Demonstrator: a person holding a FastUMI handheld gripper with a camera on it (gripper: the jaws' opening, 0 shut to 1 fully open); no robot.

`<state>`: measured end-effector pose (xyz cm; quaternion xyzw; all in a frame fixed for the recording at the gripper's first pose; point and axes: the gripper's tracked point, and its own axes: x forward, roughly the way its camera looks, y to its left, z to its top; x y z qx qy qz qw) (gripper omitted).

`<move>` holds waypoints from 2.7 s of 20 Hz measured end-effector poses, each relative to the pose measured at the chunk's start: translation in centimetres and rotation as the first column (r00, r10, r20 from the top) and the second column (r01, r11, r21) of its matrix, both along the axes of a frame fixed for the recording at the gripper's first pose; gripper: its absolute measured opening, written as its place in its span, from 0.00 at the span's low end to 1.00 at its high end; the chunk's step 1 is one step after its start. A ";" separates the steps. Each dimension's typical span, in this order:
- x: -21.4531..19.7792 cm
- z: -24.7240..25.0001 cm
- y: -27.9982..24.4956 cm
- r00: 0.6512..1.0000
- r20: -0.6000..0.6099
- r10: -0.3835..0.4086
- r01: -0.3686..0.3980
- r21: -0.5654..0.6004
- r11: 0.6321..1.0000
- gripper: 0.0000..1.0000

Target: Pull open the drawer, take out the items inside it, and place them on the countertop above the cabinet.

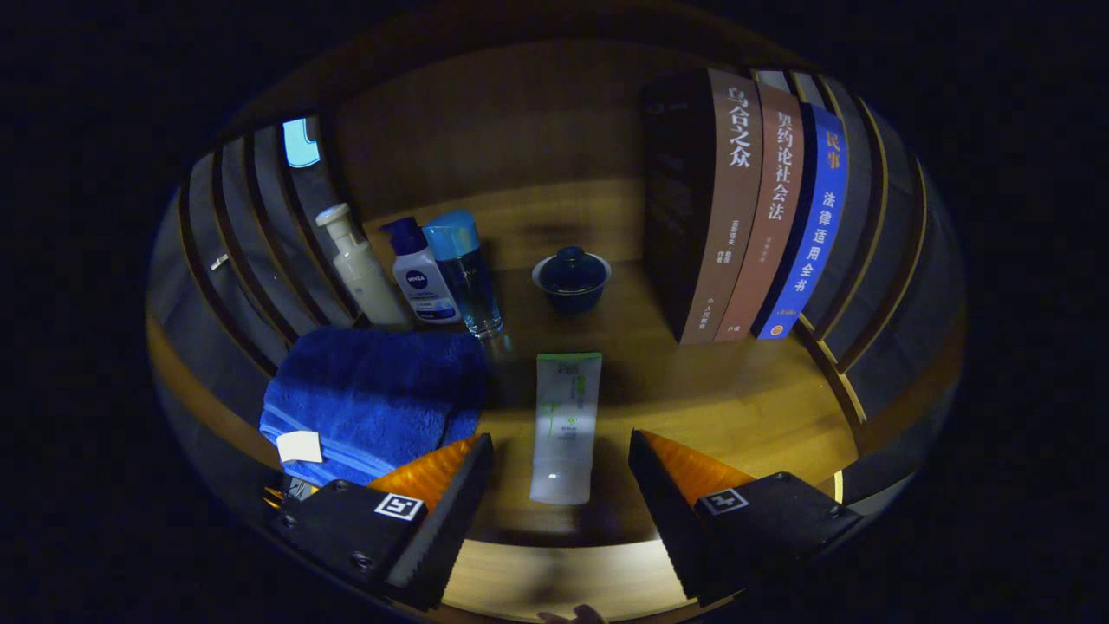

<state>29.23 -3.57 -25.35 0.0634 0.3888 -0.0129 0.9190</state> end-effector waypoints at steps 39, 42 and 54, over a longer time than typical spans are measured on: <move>-29.9 -7.3 2.3 0.934 0.354 -0.046 0.054 -0.012 0.998 0.99; -29.9 -7.2 2.5 0.933 0.356 -0.052 0.060 -0.011 0.998 0.99; -22.9 -7.0 2.4 0.934 0.356 -0.045 0.057 -0.024 0.998 0.99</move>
